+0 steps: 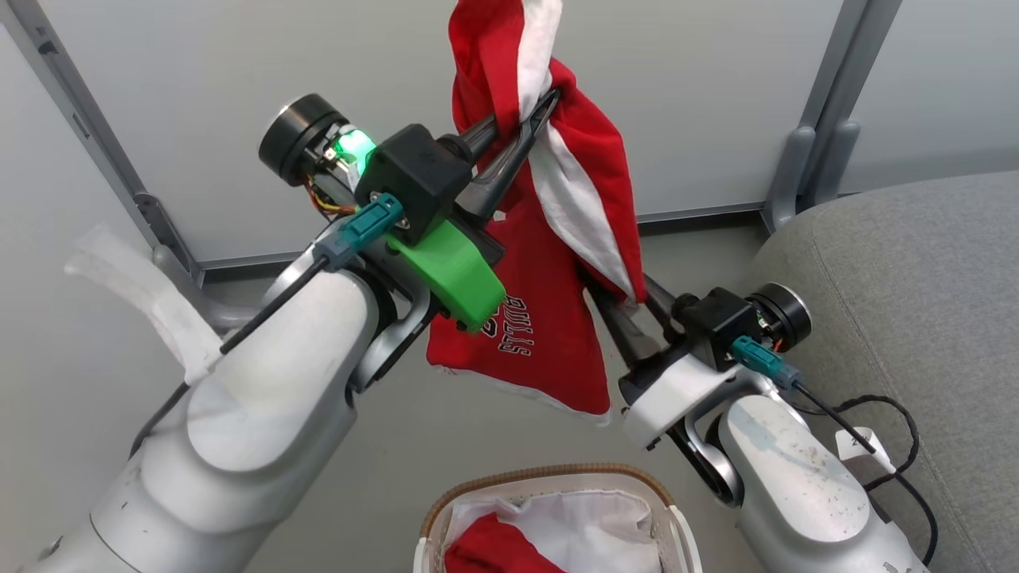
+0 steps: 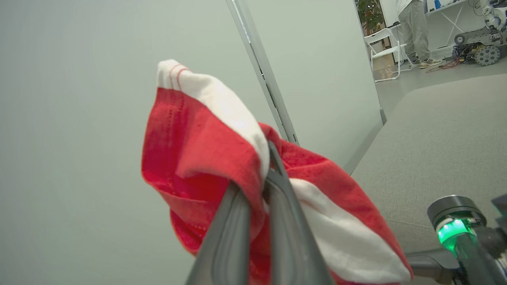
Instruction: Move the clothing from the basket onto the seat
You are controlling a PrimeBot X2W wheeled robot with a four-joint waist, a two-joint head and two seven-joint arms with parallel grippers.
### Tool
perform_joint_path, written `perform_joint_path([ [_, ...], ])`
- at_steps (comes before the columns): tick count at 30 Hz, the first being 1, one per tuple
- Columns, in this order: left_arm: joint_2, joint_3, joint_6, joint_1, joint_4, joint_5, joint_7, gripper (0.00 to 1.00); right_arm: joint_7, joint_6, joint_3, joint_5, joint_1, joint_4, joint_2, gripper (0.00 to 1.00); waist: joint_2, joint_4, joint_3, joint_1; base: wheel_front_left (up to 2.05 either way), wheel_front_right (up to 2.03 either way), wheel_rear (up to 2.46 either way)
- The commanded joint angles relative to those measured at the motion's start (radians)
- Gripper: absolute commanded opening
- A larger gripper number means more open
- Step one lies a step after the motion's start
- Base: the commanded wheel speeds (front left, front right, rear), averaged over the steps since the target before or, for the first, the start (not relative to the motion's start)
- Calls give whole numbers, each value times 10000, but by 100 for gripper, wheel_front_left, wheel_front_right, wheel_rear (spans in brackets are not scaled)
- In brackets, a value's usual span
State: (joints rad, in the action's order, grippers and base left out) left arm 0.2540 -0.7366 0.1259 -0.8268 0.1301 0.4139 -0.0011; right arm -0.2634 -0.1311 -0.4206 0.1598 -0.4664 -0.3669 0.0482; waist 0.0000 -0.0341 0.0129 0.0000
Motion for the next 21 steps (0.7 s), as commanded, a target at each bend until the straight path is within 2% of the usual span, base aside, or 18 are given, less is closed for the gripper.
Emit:
perform_joint_path([
  [1,13,31,-77,231,-70,51,-47,0,-21,7,55,110,-64,-39,39,0,0,-17,35,0,0,0,0],
  [5,73,148,-283,681,-66,272,-217,0,-21,7,135,151,53,-7,39,0,0,6,83,0,0,0,0],
  [7,77,212,-399,985,34,432,-345,41,-21,7,220,171,122,40,40,0,0,33,97,0,0,0,0],
  [9,94,261,-513,1330,149,516,-571,100,-21,7,319,204,203,75,40,0,0,73,111,0,0,0,0],
  [21,-196,236,-919,3506,1316,1081,-2070,100,-21,7,1115,71,392,244,39,0,0,231,146,0,0,0,0],
])
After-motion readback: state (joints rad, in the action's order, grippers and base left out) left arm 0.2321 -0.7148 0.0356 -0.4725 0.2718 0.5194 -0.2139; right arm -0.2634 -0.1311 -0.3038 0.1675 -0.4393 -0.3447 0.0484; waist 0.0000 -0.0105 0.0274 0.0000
